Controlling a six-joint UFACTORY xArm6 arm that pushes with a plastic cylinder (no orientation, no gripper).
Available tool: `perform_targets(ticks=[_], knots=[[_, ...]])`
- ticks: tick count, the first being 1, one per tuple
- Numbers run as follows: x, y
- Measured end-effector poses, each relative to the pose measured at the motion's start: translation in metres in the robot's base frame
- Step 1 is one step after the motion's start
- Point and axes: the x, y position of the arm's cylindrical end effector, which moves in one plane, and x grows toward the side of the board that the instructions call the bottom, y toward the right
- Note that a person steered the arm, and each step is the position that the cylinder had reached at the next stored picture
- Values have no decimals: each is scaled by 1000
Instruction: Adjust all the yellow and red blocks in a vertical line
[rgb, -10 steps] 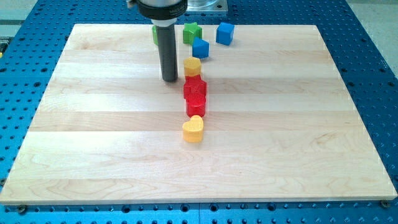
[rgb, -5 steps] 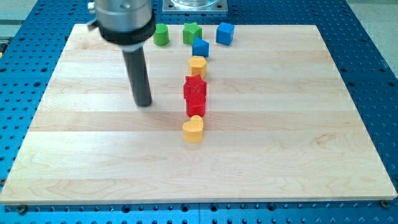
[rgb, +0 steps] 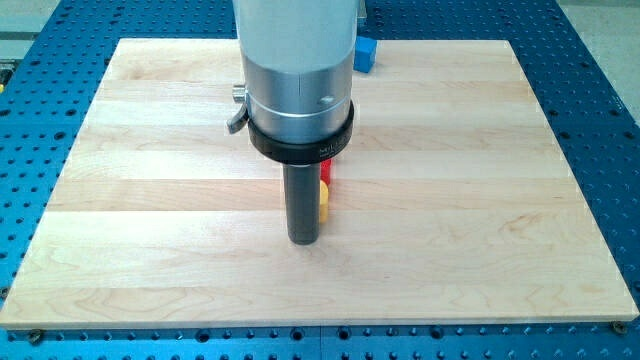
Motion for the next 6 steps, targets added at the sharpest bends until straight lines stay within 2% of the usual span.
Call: perform_targets(ticks=[1, 2, 3, 5, 6], knots=[[8, 0], [28, 48], [-20, 99], [-83, 78], [-95, 58]])
